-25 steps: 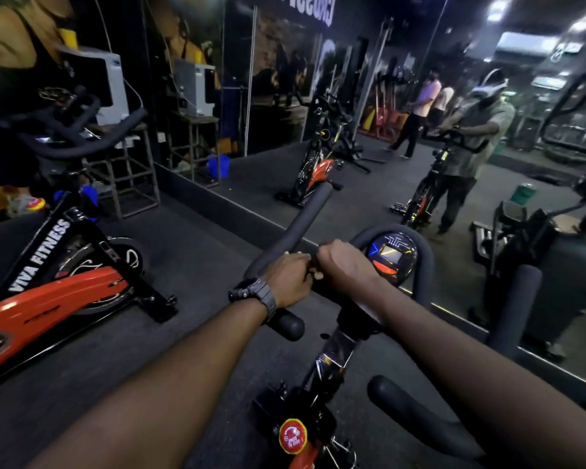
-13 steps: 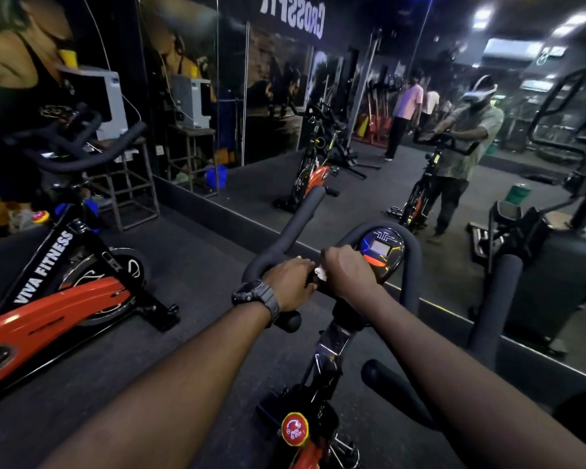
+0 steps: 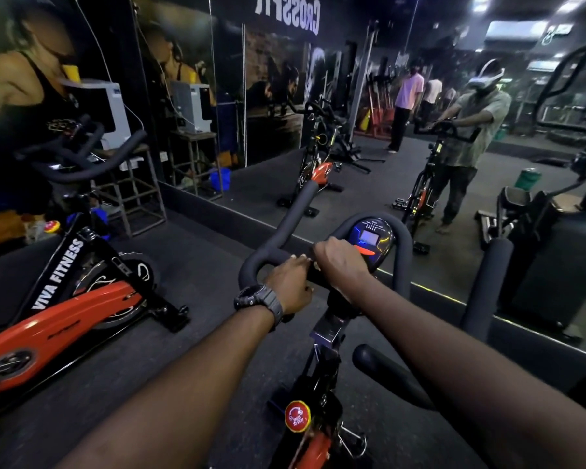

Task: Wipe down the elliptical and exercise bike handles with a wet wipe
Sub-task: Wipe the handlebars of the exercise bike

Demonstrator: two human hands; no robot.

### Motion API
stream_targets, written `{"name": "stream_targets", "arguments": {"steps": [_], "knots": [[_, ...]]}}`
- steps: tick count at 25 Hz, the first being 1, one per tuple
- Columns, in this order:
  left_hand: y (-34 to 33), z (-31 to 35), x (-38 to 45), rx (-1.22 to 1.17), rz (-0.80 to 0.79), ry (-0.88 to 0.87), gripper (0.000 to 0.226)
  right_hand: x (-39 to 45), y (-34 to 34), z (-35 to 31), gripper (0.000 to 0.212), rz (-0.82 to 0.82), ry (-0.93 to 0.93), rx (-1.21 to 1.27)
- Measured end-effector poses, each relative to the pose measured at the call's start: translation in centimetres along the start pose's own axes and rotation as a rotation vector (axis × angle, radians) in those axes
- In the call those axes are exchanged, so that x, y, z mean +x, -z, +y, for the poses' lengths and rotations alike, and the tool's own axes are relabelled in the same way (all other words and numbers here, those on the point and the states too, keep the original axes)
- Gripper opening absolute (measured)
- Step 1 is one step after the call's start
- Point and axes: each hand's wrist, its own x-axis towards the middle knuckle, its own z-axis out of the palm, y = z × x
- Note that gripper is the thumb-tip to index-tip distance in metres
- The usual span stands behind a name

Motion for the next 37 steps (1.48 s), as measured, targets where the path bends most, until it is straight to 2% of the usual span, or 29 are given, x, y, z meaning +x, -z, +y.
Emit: {"name": "stream_targets", "arguments": {"steps": [3, 6, 8, 10, 12, 15, 19, 23, 25, 27, 30, 32, 37], "knots": [[-0.7, 0.0, -0.6, -0.01, -0.01, -0.002, 0.05, -0.6, 0.0, 0.4, 0.019, -0.035, 0.055, 0.029], [-1.2, 0.5, -1.6, -0.076, 0.086, -0.004, 0.033, -1.8, 0.3, 1.9, 0.025, -0.068, 0.159, 0.047], [-1.5, 1.6, -2.7, -0.042, 0.096, -0.001, 0.021, -3.4, -0.7, 2.4, 0.03, -0.115, 0.124, 0.134], [-1.9, 3.1, -3.9, 0.082, 0.031, 0.014, 0.014, -5.5, -2.5, 2.2, 0.023, -0.12, 0.091, 0.2], [-2.2, 4.1, -4.9, 0.164, -0.019, 0.049, 0.018, -7.2, -4.1, 1.9, 0.018, -0.117, 0.096, 0.262], [-2.2, 4.7, -5.3, 0.156, -0.063, 0.054, 0.019, -7.6, -4.5, 2.2, 0.015, -0.146, 0.173, 0.326], [-2.1, 5.1, -6.2, 0.085, -0.056, 0.061, 0.022, -7.6, -4.8, 2.3, 0.02, -0.046, 0.074, 0.289], [-2.0, 5.3, -6.7, 0.071, -0.059, 0.094, 0.022, -8.1, -4.6, 1.5, 0.02, -0.065, 0.123, 0.32], [-2.0, 5.1, -6.7, 0.046, -0.063, 0.118, 0.023, -7.8, -4.6, 1.4, 0.021, -0.037, 0.073, 0.298], [-2.2, 4.7, -6.6, -0.002, -0.071, 0.159, 0.035, -7.5, -4.4, 1.4, 0.022, -0.06, 0.068, 0.304], [-2.0, 4.4, -6.4, -0.049, -0.09, 0.19, 0.051, -7.4, -3.6, 1.6, 0.025, -0.135, 0.174, 0.299], [-1.9, 4.6, -6.3, -0.048, -0.097, 0.199, 0.056, -7.5, -3.6, 1.7, 0.026, -0.081, 0.085, 0.251], [-1.4, 4.4, -5.5, -0.048, -0.128, 0.201, 0.049, -7.7, -3.9, 1.1, 0.027, -0.139, 0.149, 0.283]]}}
